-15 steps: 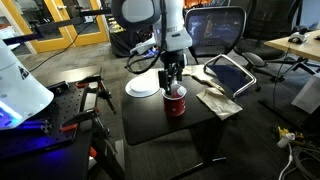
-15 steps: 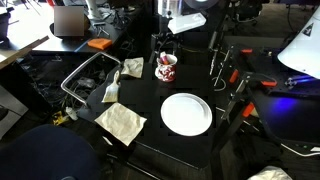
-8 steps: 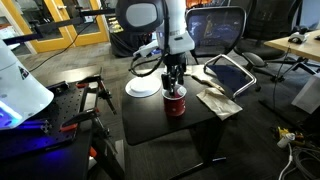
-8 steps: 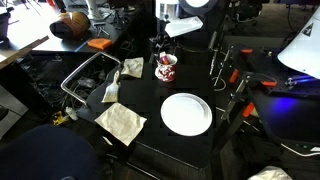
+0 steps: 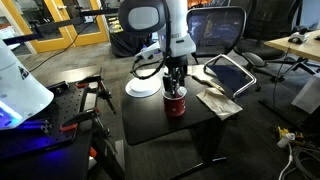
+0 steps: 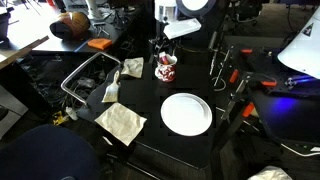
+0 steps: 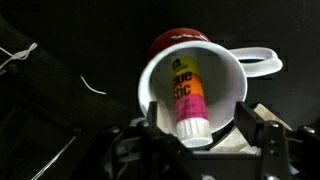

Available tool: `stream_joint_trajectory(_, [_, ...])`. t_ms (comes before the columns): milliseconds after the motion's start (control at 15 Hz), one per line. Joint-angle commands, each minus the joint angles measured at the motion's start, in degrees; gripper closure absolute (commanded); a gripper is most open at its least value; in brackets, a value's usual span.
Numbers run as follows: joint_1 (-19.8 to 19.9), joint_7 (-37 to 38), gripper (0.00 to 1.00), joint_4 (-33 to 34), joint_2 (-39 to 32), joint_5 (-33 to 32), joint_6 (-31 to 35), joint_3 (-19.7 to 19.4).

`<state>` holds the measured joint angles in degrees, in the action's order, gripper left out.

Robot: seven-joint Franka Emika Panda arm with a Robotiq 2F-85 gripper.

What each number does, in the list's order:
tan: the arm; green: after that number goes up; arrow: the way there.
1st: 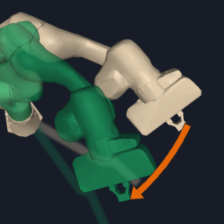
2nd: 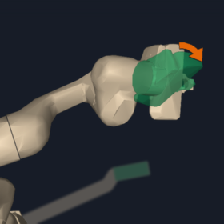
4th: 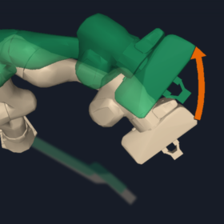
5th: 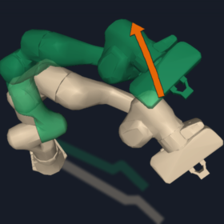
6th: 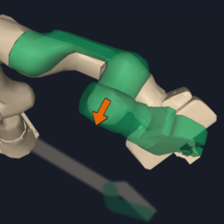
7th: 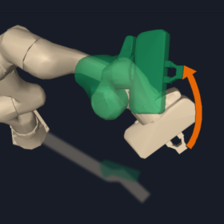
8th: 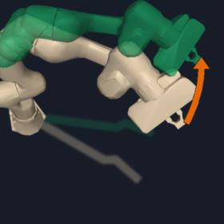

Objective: Put the glue stick on the table

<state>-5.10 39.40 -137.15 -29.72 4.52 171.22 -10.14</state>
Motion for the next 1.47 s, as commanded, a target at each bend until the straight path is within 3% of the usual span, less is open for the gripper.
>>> stream_joint_trajectory(0, [-0.86,-2.35,0.29,0.4,-0.95,2.1,2.09,-0.92])
stream_joint_trajectory(200, [-0.83,-2.45,0.58,0.52,-0.99,2.34,2.73,-0.93])
stream_joint_trajectory(400, [-0.85,-2.62,0.73,0.55,-1.01,2.65,3.13,-0.93])
stream_joint_trajectory(533, [-0.94,-2.97,0.72,0.46,-0.94,2.89,3.18,-1.02])
stream_joint_trajectory(1000, [-2.19,-4.37,0.9,-2.14,2.37,3.13,4.48,-1.86])
stream_joint_trajectory(1400, [-6.98,-4.33,0.9,-6.17,6.85,3.29,8.2,-6.33])
